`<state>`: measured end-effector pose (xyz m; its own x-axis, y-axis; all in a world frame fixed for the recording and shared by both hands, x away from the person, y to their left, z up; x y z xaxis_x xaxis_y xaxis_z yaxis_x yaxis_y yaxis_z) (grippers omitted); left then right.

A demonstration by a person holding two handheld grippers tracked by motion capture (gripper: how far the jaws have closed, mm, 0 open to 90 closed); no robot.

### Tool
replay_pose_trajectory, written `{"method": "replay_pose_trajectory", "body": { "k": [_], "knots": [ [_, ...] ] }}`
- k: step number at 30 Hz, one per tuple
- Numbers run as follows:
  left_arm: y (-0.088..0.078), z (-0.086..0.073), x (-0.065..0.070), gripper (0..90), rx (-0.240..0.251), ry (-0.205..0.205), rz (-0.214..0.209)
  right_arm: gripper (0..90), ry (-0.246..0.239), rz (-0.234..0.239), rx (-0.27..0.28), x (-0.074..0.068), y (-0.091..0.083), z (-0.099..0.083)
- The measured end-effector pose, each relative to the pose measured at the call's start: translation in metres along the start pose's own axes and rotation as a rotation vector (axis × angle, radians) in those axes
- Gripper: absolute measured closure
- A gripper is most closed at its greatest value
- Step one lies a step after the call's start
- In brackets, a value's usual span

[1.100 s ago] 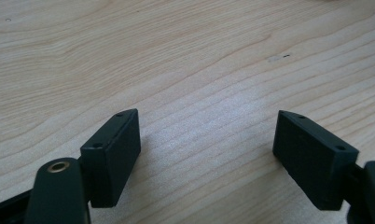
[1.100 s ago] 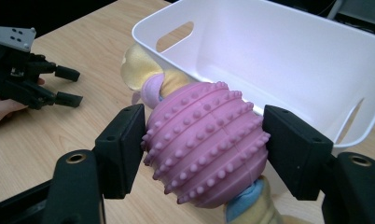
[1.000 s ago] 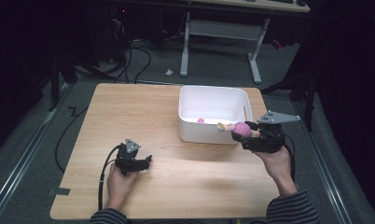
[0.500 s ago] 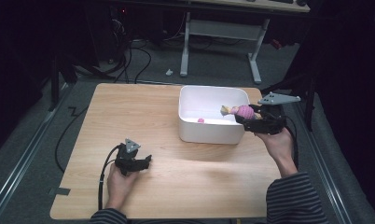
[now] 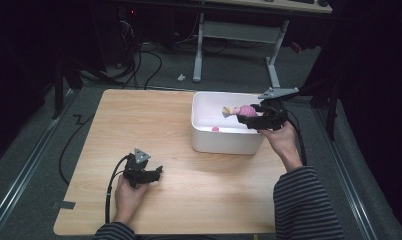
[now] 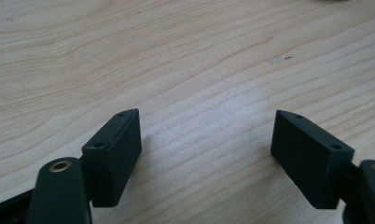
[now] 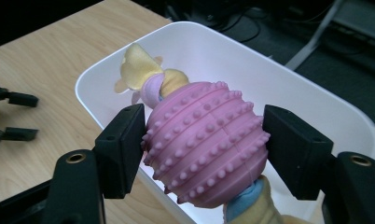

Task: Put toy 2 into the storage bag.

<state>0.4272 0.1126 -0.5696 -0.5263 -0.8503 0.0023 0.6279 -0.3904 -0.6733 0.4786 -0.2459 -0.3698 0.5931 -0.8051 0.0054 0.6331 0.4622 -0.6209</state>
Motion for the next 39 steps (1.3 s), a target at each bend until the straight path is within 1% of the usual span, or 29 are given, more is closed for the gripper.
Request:
{"method": "replay_pose_trajectory", "body": {
  "k": [2,3,5,6,8,11,15,17,18,19,20,22,24,25,26,28,30,31,32,34,36,37,39],
  "knots": [
    [0.000,0.000,0.000,24.6,-0.001,0.001,-0.002,32.6,-0.024,-0.009,-0.035,-0.003,0.011,0.000],
    [0.000,0.000,0.000,24.6,-0.002,0.003,-0.002,32.5,-0.026,-0.008,-0.046,-0.004,0.014,-0.001],
    [0.000,0.000,0.000,24.6,-0.002,0.003,-0.001,32.5,-0.013,0.016,-0.059,-0.005,0.020,-0.004],
    [0.000,0.000,0.000,24.6,-0.001,0.002,-0.001,32.5,-0.005,0.021,-0.064,-0.006,0.022,-0.005],
    [0.000,0.000,0.000,24.6,-0.002,0.002,-0.001,32.4,-0.013,0.027,-0.080,-0.008,0.027,-0.008],
    [0.000,0.000,0.000,24.6,-0.001,0.003,-0.001,32.3,-0.036,0.018,-0.102,-0.012,0.032,-0.010],
    [0.000,0.000,0.000,24.6,-0.002,0.002,-0.001,32.0,-0.042,0.038,-0.137,-0.016,0.038,-0.012],
    [0.000,0.000,0.000,24.6,-0.002,0.002,-0.001,31.7,-0.033,0.051,-0.139,-0.016,0.039,-0.014],
    [0.000,0.000,0.000,24.6,-0.002,0.002,-0.001,31.2,-0.016,0.063,-0.141,-0.014,0.039,-0.014],
    [0.000,0.000,0.000,24.6,-0.001,0.002,0.000,30.2,-0.010,0.075,-0.138,-0.013,0.039,-0.014],
    [0.000,0.000,0.000,24.7,-0.001,0.001,0.000,28.6,0.017,0.094,-0.135,-0.011,0.038,-0.014],
    [0.000,0.000,0.000,24.7,-0.001,0.001,-0.001,27.6,0.045,0.112,-0.135,-0.008,0.036,-0.015],
    [0.000,0.000,0.000,24.7,-0.001,0.001,-0.002,26.9,0.039,0.089,-0.135,-0.007,0.032,-0.017],
    [0.000,0.000,0.000,24.7,-0.003,0.003,-0.002,26.8,0.035,0.081,-0.123,-0.006,0.030,-0.018],
    [0.000,0.000,0.000,24.6,-0.003,0.003,-0.002,27.4,0.044,0.074,-0.101,-0.006,0.027,-0.019],
    [0.000,0.000,0.000,24.7,-0.001,0.002,-0.002,31.6,0.042,0.044,-0.052,-0.007,0.019,-0.022],
    [0.000,0.000,0.000,24.6,-0.001,0.001,-0.003,36.2,0.015,0.021,0.003,-0.012,0.006,-0.028],
    [0.000,0.000,0.000,24.6,-0.002,0.003,-0.002,38.1,0.003,0.019,0.037,-0.017,-0.001,-0.033],
    [0.000,0.000,0.000,24.7,-0.001,0.003,-0.002,39.0,-0.007,0.019,0.066,-0.022,-0.007,-0.038],
    [0.000,0.000,0.000,24.8,-0.003,0.002,-0.002,40.1,-0.013,0.015,0.102,-0.030,-0.016,-0.052],
    [0.000,0.000,0.000,24.7,-0.003,0.002,-0.003,40.5,-0.001,0.015,0.121,-0.036,-0.022,-0.065],
    [0.000,0.000,0.000,24.6,-0.001,0.000,-0.002,40.6,0.008,0.020,0.133,-0.041,-0.026,-0.076],
    [0.000,0.000,0.000,24.5,-0.001,0.001,-0.002,40.7,0.024,0.020,0.132,-0.045,-0.028,-0.094]
  ]
}}
Point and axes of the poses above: each handheld gripper's, and its own axes: y roughly forward along the jaws, z roughly out of its top, x roughly to its right, the point moved 5 cm from there along y, roughly forward along the jaws, and after that the axes turned 1 degree about y, right-handed, at the moved point
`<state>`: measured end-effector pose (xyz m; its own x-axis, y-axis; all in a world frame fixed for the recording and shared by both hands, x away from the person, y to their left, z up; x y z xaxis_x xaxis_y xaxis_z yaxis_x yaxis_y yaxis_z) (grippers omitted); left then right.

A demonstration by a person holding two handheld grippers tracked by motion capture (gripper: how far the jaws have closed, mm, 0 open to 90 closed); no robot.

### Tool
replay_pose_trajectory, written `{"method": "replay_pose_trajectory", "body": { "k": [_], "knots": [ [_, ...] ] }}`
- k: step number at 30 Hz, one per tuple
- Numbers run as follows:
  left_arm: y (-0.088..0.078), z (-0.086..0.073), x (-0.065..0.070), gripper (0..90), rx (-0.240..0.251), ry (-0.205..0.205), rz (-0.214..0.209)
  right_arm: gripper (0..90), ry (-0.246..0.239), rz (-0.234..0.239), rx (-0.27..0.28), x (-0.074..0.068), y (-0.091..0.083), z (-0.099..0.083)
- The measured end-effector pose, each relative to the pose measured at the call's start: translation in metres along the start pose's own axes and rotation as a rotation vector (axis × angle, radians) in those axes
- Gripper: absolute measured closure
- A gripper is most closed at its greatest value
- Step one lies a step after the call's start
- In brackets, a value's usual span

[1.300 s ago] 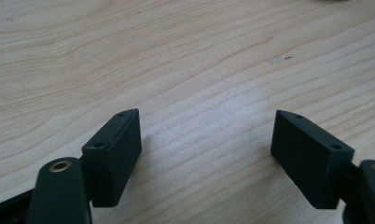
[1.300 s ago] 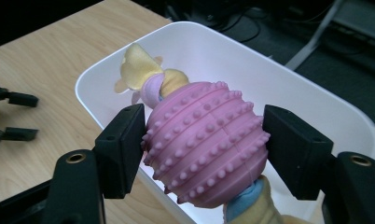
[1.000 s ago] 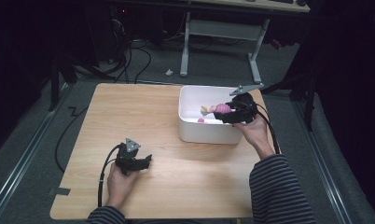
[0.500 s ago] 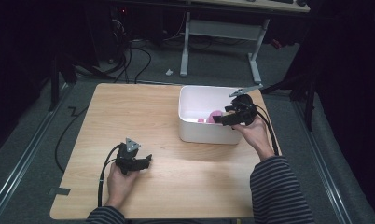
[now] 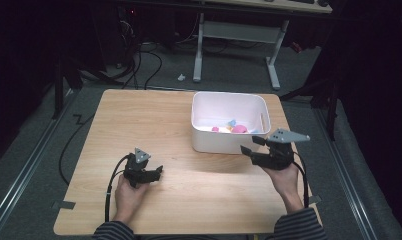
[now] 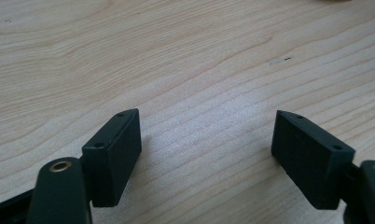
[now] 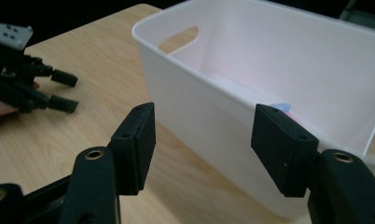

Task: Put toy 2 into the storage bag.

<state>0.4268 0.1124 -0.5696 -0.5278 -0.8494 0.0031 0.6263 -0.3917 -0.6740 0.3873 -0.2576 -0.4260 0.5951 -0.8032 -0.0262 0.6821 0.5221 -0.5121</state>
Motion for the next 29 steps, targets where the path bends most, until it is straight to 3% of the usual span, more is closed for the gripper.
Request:
{"method": "replay_pose_trajectory", "body": {
  "k": [4,6,11,13,16,19,21,25,29],
  "knots": [
    [0.000,0.000,0.000,24.5,0.001,0.001,-0.001,41.1,0.056,-0.024,-0.043,0.004,0.003,-0.035],
    [0.000,0.000,0.000,24.3,-0.001,0.001,-0.001,41.1,0.069,-0.073,-0.088,0.011,0.009,-0.055],
    [0.000,0.000,0.000,24.0,-0.002,0.004,0.000,40.4,0.127,-0.137,-0.156,0.032,0.026,-0.097],
    [0.000,0.000,0.000,23.9,-0.002,0.004,0.000,40.4,0.127,-0.176,-0.181,0.038,0.031,-0.110],
    [0.000,0.000,0.000,23.9,-0.002,0.004,0.001,40.2,0.136,-0.192,-0.207,0.042,0.036,-0.121],
    [0.000,0.000,0.000,23.9,-0.002,0.004,0.001,39.4,0.115,-0.222,-0.227,0.044,0.038,-0.127],
    [0.000,0.000,0.000,23.9,-0.001,0.004,0.002,37.5,0.118,-0.217,-0.239,0.045,0.041,-0.132],
    [0.000,0.000,0.000,23.9,-0.001,0.004,0.003,34.2,0.118,-0.208,-0.220,0.045,0.043,-0.134],
    [0.000,-0.001,0.001,23.9,-0.001,0.004,0.004,29.2,0.123,-0.230,-0.224,0.045,0.043,-0.135]
  ]
}}
Point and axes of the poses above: each handheld gripper's, and its own axes: y roughly forward along the jaws, z roughly out of its top, x roughly to its right, the point moved 5 cm from there along y, roughly forward along the jaws, and after that the axes turned 1 degree about y, right-handed, at the moved point
